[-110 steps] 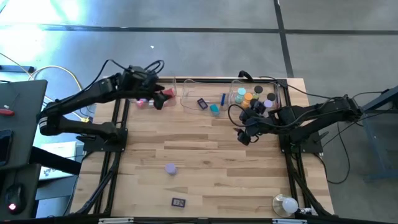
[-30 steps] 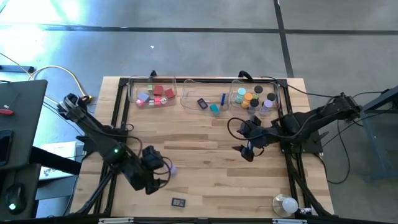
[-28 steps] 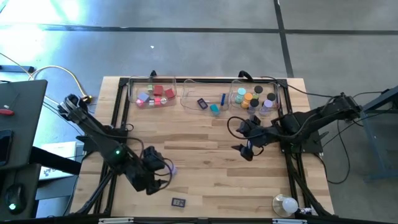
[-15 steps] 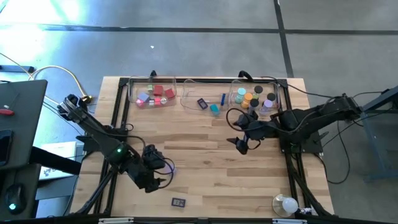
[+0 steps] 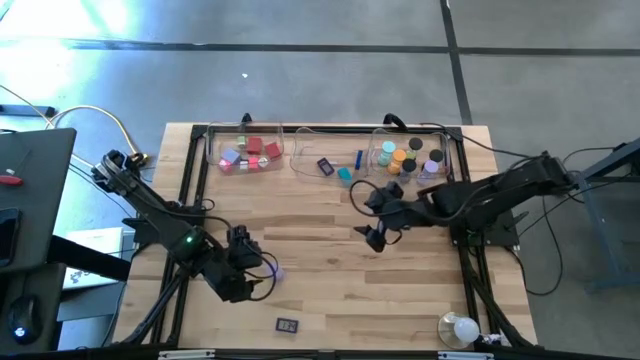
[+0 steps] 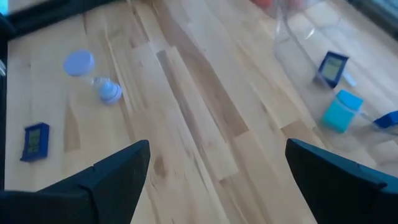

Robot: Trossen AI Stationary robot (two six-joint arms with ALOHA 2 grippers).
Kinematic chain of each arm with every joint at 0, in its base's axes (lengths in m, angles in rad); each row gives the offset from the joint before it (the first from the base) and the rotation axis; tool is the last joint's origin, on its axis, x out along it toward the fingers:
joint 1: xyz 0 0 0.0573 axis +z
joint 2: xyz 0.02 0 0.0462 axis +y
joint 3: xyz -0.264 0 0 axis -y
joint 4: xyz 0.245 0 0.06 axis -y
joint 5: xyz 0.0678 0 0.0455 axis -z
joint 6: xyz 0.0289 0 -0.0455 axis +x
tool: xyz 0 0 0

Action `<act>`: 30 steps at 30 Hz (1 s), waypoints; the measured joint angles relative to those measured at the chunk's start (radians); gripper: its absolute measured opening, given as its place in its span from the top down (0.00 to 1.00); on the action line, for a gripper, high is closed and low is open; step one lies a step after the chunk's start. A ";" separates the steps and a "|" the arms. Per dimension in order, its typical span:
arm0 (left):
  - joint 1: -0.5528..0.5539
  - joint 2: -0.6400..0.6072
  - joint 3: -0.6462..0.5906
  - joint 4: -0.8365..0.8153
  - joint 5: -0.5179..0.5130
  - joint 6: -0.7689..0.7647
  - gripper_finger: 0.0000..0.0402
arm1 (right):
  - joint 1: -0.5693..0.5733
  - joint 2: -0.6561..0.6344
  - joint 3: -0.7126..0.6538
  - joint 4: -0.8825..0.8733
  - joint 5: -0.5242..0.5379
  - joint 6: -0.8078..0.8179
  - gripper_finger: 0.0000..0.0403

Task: Pick & Place Office items
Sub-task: Put the light purple hourglass into the right transparent bin

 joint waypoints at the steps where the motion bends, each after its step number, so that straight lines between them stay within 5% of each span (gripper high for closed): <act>1: -0.003 0.000 -0.001 0.001 -0.009 -0.001 0.04 | 0.000 0.016 0.000 0.004 -0.006 -0.001 0.09; 18: -0.032 0.018 -0.183 0.251 -0.138 -0.110 0.04 | 0.018 0.064 0.000 0.022 -0.048 -0.057 0.09; 30: -0.020 0.194 -0.186 0.300 -0.178 -0.118 0.04 | 0.018 0.064 0.000 0.021 -0.090 -0.093 0.09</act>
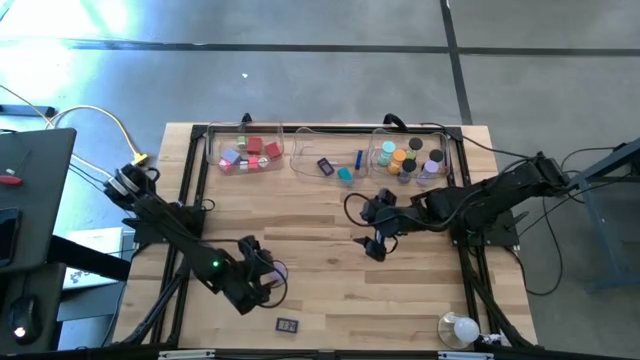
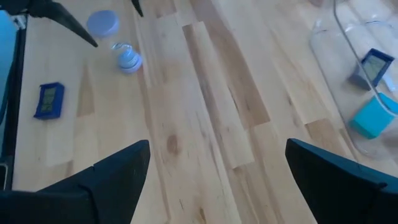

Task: Pick & Place Office items
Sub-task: Put the light purple hourglass into the right transparent bin

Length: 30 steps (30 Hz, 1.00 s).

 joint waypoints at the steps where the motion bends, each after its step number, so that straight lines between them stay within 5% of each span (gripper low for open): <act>1: 0.000 0.008 0.000 0.008 -0.006 0.000 0.04 | 0.000 0.000 0.000 0.000 -0.012 -0.010 0.09; 10: 0.019 0.037 0.000 0.088 -0.006 0.004 0.13 | -0.004 0.000 0.000 0.000 -0.038 -0.036 0.09; 22: 0.021 0.037 0.000 0.096 0.117 -0.019 0.59 | 0.004 0.000 0.000 -0.001 -0.040 -0.042 0.09; 30: 0.021 0.035 0.002 0.113 0.111 -0.104 0.59 | 0.029 0.000 0.000 -0.001 -0.041 -0.042 0.09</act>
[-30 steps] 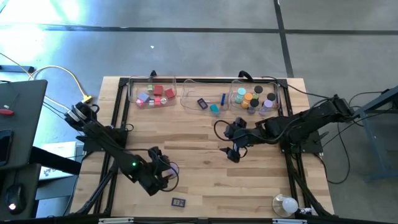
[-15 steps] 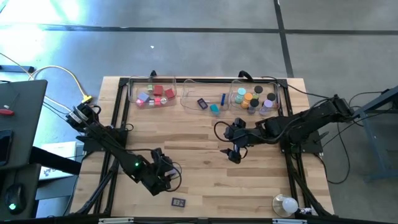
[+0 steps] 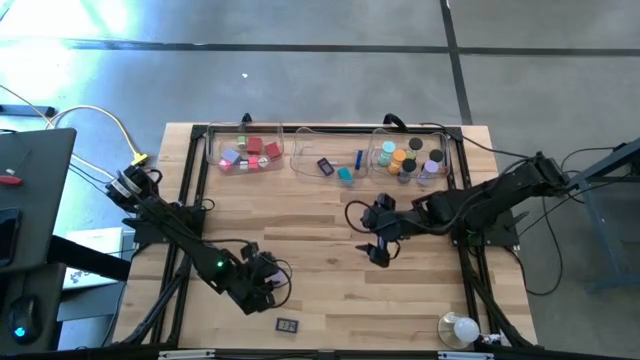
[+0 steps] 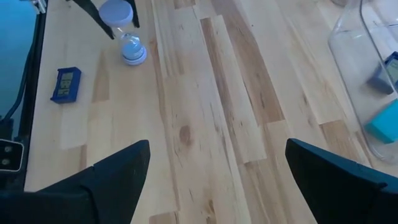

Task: Pick & Place Office items
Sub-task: Put the light purple hourglass into the right transparent bin

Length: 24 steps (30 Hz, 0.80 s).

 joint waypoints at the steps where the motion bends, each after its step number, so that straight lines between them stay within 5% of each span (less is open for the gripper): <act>1: 0.000 -0.003 0.001 0.004 0.001 -0.004 0.59 | 0.004 0.000 0.000 0.000 0.000 0.000 0.09; 6: 0.019 -0.039 0.051 0.013 -0.001 0.013 0.59 | 0.018 -0.002 0.000 0.029 0.004 0.094 0.09; 13: 0.102 -0.101 0.217 0.019 -0.051 0.224 0.59 | 0.056 -0.037 0.000 0.209 -0.058 0.188 0.09; 17: 0.142 -0.113 0.355 0.065 -0.081 0.433 0.59 | 0.093 -0.070 0.000 0.301 -0.082 0.197 0.09; 24: 0.142 -0.117 0.566 0.214 -0.214 0.927 0.58 | 0.105 -0.162 0.000 0.326 0.106 0.237 0.09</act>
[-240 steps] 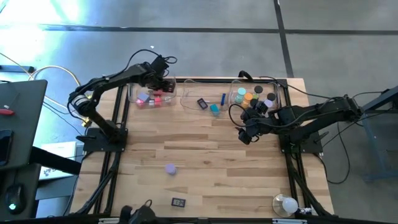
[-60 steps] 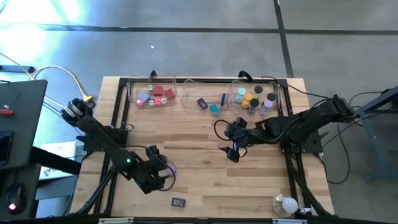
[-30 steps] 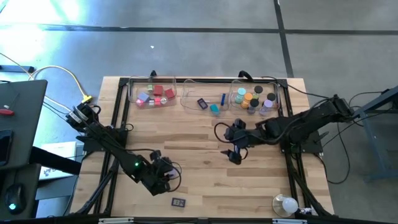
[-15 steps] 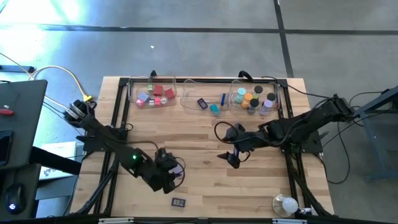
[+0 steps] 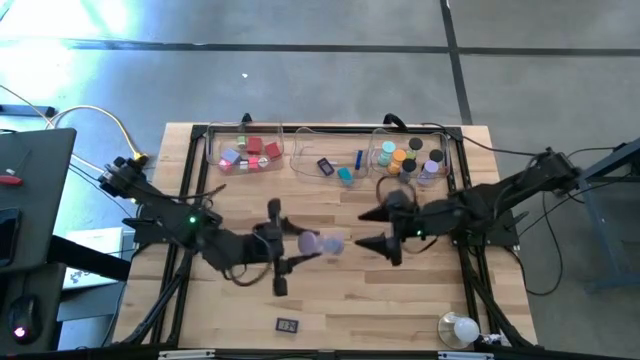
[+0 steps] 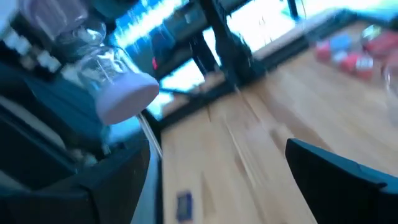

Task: Pick & Place Office items
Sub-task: Put the light purple hourglass into the right transparent bin

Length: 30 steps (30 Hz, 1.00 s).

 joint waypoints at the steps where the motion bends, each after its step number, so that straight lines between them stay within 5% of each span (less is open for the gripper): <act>1: 0.000 0.000 0.015 0.036 -0.024 0.059 0.58 | -0.006 -0.013 0.000 0.017 0.014 0.000 0.09; 7: 0.029 0.000 0.030 0.365 -0.134 0.304 0.58 | -0.040 -0.096 0.000 0.221 -0.060 0.000 0.09; 14: 0.115 0.000 0.030 0.636 -0.136 0.300 0.58 | -0.061 -0.131 0.000 0.540 -0.125 -0.096 0.09; 30: 0.385 0.001 0.030 0.671 0.329 -0.174 0.59 | -0.217 -0.118 0.000 0.707 -0.188 -0.030 0.09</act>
